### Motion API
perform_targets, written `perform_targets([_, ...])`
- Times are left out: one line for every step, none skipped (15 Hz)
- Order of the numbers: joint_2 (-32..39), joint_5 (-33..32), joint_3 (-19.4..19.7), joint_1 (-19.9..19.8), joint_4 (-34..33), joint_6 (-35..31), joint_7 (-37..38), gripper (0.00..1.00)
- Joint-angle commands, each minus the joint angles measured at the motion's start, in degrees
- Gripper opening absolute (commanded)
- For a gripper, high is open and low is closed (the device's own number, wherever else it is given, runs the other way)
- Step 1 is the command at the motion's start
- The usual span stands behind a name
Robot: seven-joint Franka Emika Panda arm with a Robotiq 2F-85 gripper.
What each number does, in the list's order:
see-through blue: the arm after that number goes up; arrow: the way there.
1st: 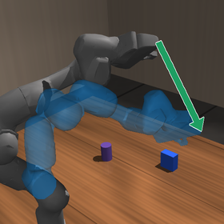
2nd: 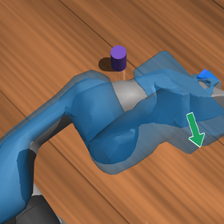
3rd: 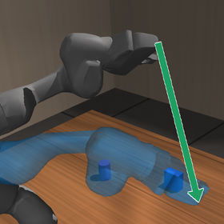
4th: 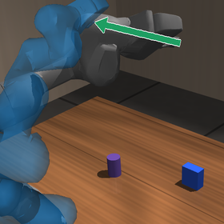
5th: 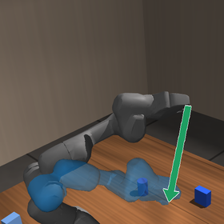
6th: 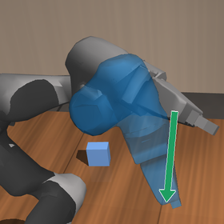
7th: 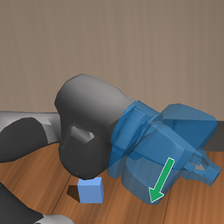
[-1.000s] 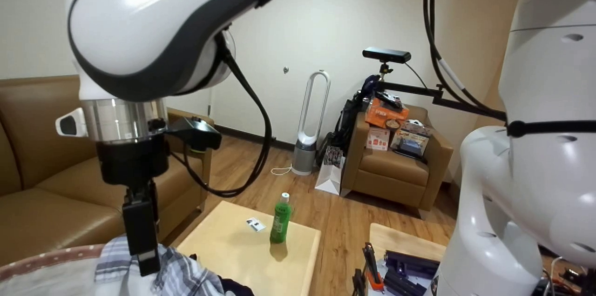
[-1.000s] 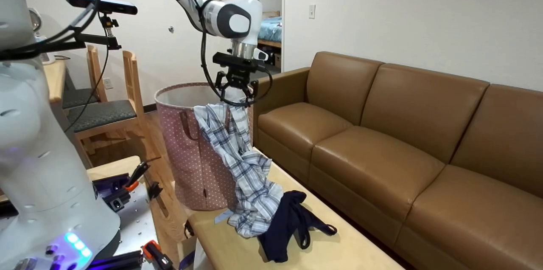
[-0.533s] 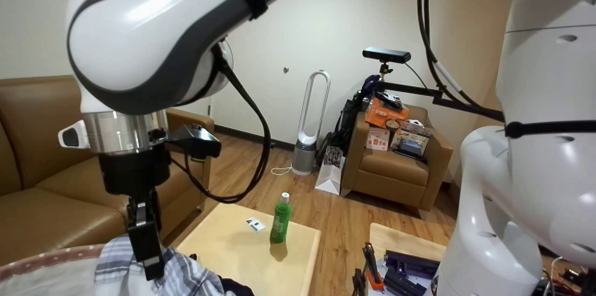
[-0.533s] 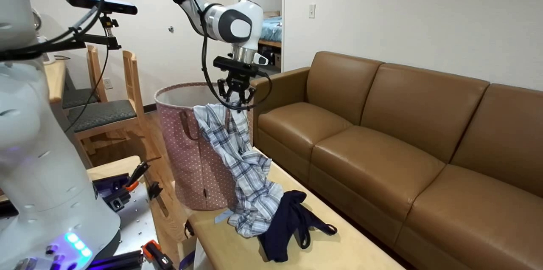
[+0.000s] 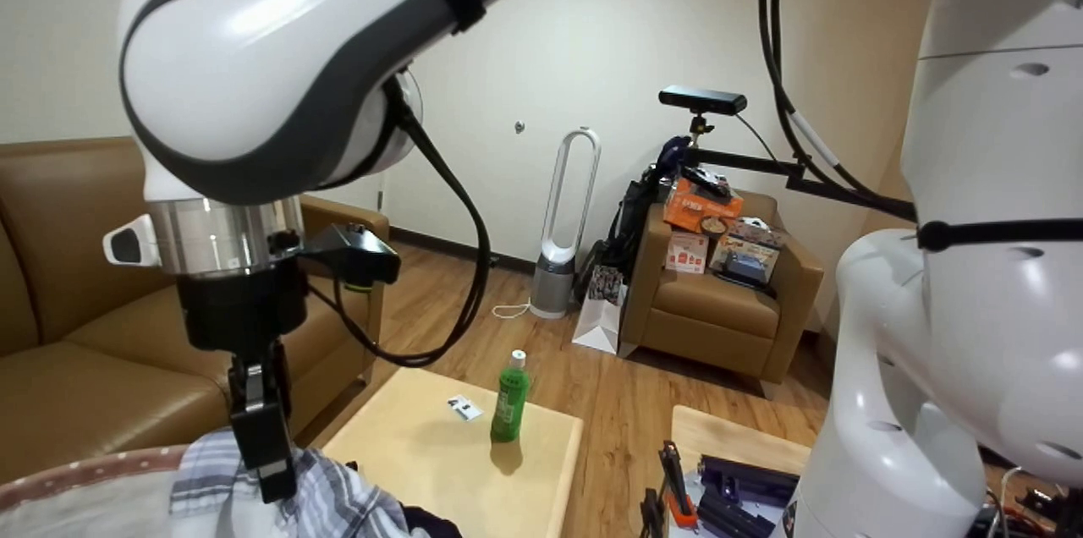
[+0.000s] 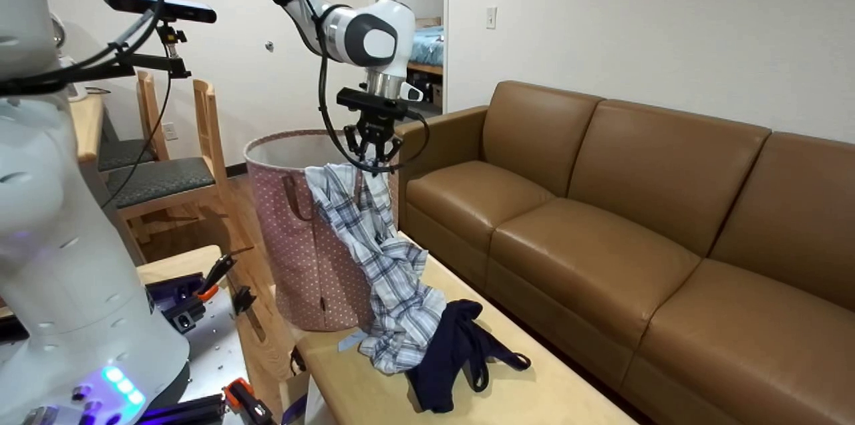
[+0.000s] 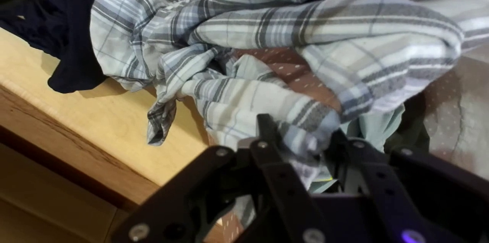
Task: Remove the checkered shirt from the pink laundry bag
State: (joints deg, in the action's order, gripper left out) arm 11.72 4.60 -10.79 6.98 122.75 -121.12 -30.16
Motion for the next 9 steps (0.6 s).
perform_targets([-1.3,-1.4,-0.2,-0.1,-0.9,1.4,-0.2,0.55])
perform_targets([-1.5,-2.1,-0.1,0.1,-1.3,1.6,0.1,0.19])
perform_targets([-1.6,-2.5,-0.1,0.1,-1.5,1.7,0.2,0.2])
perform_targets([-1.8,-2.9,-0.1,0.2,-1.7,1.8,0.3,0.19])
perform_targets([-1.9,-3.1,0.0,0.2,-1.9,1.7,0.3,0.13])
perform_targets([-1.7,-3.4,0.0,0.1,-2.2,2.0,0.2,0.05])
perform_targets([-1.5,-3.2,0.0,0.0,-2.2,2.1,-0.3,0.02])
perform_targets([-1.4,-2.8,0.0,-0.1,-2.2,2.0,-0.5,0.02])
perform_targets([-1.6,-2.6,0.0,-0.2,-1.9,1.8,-0.6,0.04])
